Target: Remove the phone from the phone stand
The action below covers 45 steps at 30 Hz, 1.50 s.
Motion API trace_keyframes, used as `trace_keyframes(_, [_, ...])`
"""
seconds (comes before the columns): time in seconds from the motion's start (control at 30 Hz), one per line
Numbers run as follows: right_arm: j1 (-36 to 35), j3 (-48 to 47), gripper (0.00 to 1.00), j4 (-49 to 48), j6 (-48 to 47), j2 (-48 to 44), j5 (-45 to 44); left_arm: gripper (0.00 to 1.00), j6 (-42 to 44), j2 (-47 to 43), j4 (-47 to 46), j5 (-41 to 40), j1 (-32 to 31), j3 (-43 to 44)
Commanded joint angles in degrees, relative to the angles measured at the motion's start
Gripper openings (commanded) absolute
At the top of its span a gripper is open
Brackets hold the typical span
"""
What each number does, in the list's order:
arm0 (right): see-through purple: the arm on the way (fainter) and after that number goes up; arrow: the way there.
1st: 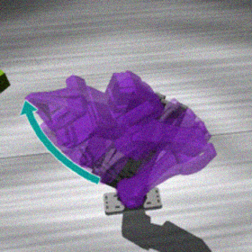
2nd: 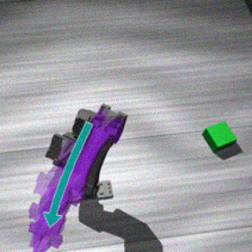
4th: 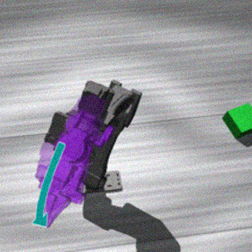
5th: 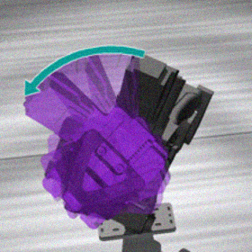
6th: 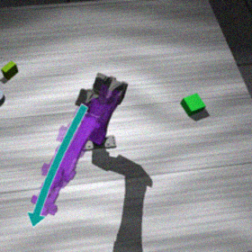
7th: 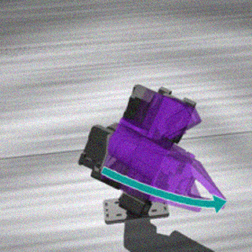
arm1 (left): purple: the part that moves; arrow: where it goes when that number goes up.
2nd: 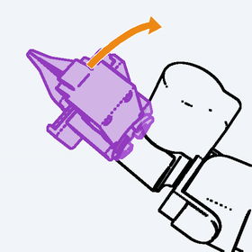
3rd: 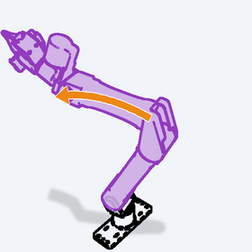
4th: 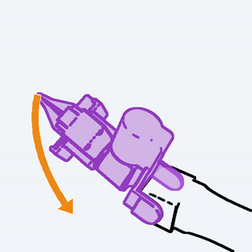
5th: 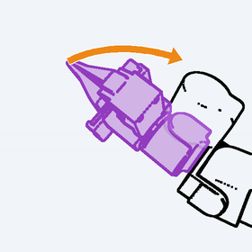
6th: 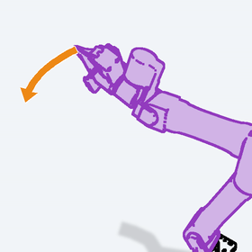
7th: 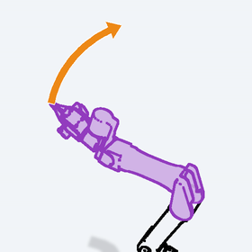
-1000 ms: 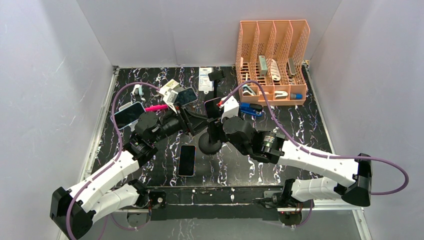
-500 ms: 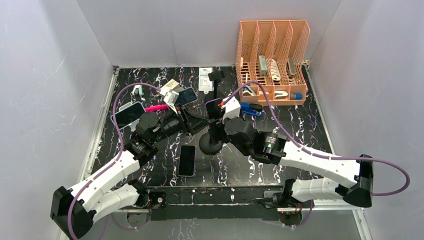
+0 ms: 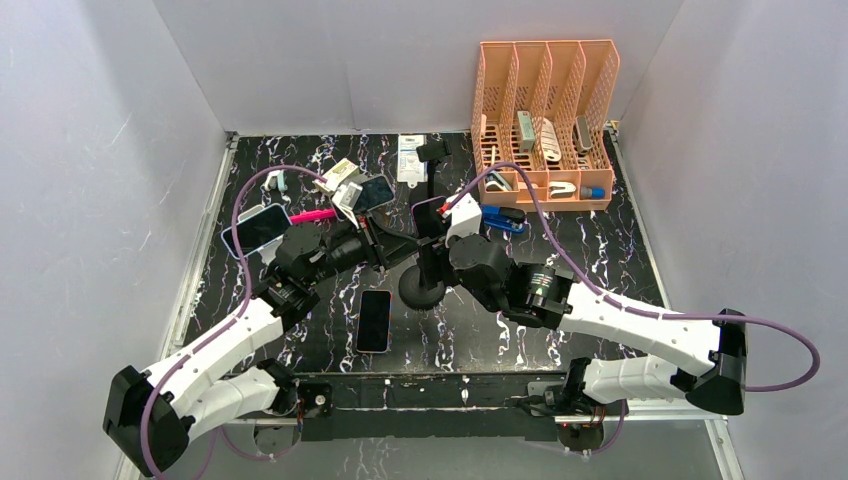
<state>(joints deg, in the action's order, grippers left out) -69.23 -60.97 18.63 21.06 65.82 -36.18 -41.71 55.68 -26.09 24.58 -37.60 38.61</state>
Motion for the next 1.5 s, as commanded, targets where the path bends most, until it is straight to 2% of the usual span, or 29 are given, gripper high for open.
trace_keyframes(0.0, [2.0,-0.1,0.15,-1.3,2.4,-2.8,-2.0,0.00,-0.4,-2.2,-1.9,-0.7,0.9,-2.2])
trace_keyframes(0.07, [5.4,1.0,0.01,-0.4,3.5,-4.0,0.4,0.00,-2.4,-3.6,-4.6,-1.3,1.9,-4.9])
trace_keyframes(0.17, [8.7,2.9,0.01,-0.3,4.2,-5.7,4.2,0.00,-6.6,-3.5,-10.0,0.5,4.7,-8.0])
trace_keyframes(0.37, [9.5,3.8,0.01,0.5,4.3,-5.8,6.3,0.00,-10.4,-0.5,-16.4,3.2,6.5,-9.6])
trace_keyframes(0.5, [9.6,5.1,0.01,-1.4,4.2,-7.5,8.1,0.00,-10.2,0.2,-16.5,3.2,6.5,-9.3])
trace_keyframes(0.67, [9.6,7.0,0.01,-7.6,3.9,-10.9,17.0,0.00,-9.9,0.7,-15.8,3.6,6.5,-8.6])
trace_keyframes(0.77, [9.6,7.4,0.01,-11.0,3.7,-12.6,23.5,0.00,-7.9,0.5,-12.4,2.8,6.5,-7.5])
trace_keyframes(0.97, [9.5,4.5,0.01,-12.4,4.4,-12.6,34.2,0.00,-5.1,0.9,-8.7,3.3,6.5,-5.3])
trace_keyframes(1.13, [9.5,2.3,0.01,-11.8,4.8,-13.0,37.5,0.34,-5.5,0.2,-7.8,3.7,6.5,-3.8])
trace_keyframes(1.43, [9.5,-1.1,0.01,-9.3,3.7,-14.2,39.9,0.75,-5.2,-3.3,-2.7,1.1,6.5,-0.7])
trace_keyframes(1.47, [9.5,-1.4,0.01,-8.9,3.3,-14.4,39.8,0.78,-4.9,-4.3,-1.3,0.1,6.5,-0.3])
